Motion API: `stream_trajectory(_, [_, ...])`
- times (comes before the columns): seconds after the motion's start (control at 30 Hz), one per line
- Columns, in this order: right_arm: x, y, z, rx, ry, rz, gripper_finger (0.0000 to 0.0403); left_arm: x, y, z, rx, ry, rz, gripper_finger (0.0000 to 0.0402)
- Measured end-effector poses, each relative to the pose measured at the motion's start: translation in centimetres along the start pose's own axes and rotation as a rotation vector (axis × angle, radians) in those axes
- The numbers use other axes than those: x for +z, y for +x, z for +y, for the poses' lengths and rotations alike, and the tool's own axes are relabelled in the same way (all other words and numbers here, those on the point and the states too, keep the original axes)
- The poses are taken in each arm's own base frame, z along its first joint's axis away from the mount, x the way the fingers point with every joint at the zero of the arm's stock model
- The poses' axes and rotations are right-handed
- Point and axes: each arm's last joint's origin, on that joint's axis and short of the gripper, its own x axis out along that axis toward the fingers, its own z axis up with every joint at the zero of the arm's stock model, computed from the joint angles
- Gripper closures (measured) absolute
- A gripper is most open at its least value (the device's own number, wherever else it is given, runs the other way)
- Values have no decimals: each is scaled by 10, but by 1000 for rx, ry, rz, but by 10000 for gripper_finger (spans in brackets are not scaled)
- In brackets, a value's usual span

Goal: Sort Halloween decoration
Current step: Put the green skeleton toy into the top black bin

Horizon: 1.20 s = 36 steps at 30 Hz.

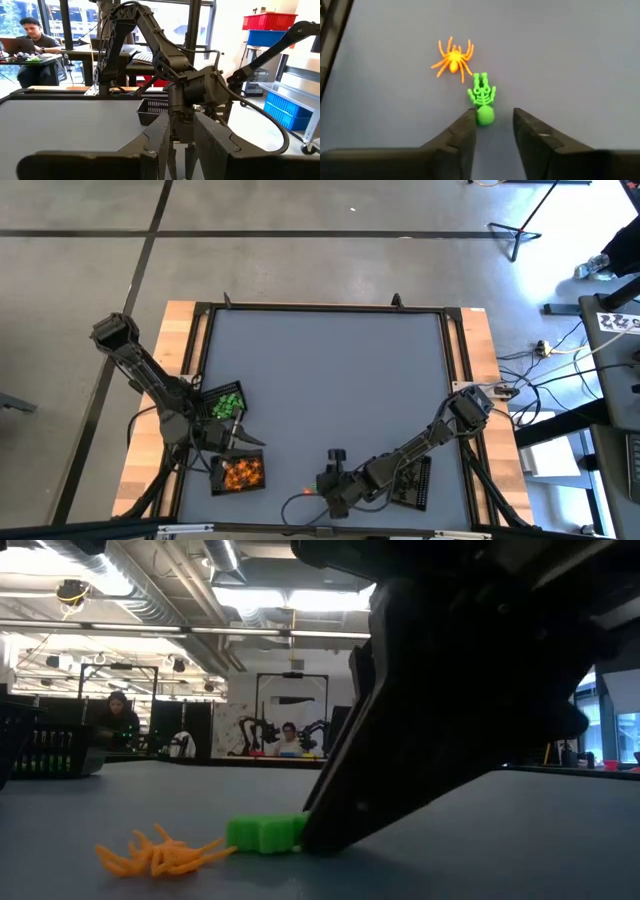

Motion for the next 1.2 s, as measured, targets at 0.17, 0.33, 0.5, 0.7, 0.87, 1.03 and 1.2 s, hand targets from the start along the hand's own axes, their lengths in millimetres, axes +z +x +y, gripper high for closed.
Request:
stream_trajectory(0.17, [0,1,-2,34,3,29,339,0,0,0,0,1,0,321])
stream_trajectory(0.33, [-1,0,-5,22,-9,55,396,0,0,0,-1,1,2,321])
stream_trajectory(0.5, [-1,1,-8,-41,-29,43,395,-1,0,0,5,2,2,321])
stream_trajectory(0.7, [6,-11,-19,-181,-35,-2,399,-1,0,1,17,2,2,321])
stream_trajectory(0.87, [20,-26,-36,-264,-17,-44,400,-1,0,1,18,1,3,321])
stream_trajectory(1.03, [32,-26,-58,-307,-29,-56,401,-1,0,1,20,-5,2,321])
stream_trajectory(1.2, [40,-20,-81,-337,-8,-53,402,-1,0,1,21,-5,2,321])
